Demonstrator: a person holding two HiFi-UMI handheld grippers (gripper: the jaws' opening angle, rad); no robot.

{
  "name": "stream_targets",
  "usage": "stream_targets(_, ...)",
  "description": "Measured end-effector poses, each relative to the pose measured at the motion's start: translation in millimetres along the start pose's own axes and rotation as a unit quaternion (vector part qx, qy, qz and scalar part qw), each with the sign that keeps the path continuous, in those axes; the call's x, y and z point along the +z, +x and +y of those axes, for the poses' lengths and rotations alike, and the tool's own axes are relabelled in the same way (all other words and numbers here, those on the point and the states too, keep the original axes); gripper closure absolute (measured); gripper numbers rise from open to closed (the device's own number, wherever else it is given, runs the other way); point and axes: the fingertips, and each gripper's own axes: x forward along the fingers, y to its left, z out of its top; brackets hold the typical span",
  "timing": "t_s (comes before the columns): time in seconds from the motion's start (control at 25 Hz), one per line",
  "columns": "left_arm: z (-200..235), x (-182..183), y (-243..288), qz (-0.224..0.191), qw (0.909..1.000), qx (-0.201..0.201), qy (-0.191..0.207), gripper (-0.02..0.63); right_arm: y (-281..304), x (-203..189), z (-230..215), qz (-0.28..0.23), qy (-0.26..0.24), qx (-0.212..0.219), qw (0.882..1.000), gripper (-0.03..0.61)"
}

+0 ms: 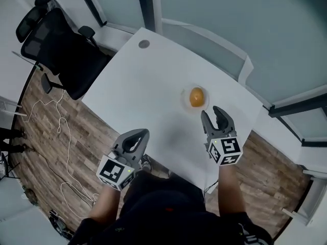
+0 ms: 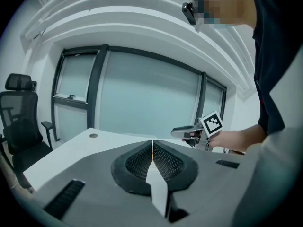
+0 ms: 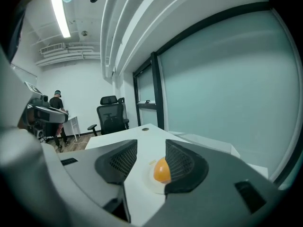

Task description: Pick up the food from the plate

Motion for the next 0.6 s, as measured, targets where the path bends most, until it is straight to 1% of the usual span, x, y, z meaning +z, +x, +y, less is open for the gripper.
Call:
stream_targets(0.12, 11, -2, 11, 0.011, 0.9997, -0.017, -0.011, 0.591, 31, -20, -2, 0.027, 0.005, -0.010, 1.000, 0.343)
stream_targets(0.24, 27, -7, 18, 0.019, 0.9994, -0.022, -0.017, 0.591, 64, -42, -12, 0.056, 0.014, -0.024, 0.998, 0.267)
stream_targets(0.32, 39, -13, 18, 0.025, 0.9992, -0.023, -0.023, 0.591, 85, -56, -19, 0.074, 0.024, -0.039, 0.996, 0.242)
stream_targets(0.44, 57, -28, 12, 0.041, 0.9986, -0.016, -0.031, 0.591, 109, -80, -33, 0.100, 0.039, -0.065, 0.992, 0.225)
stream_targets(0.6, 75, -37, 8, 0.050, 0.9975, -0.002, -0.050, 0.591, 137, -110, -46, 0.139, 0.057, -0.072, 0.986, 0.206)
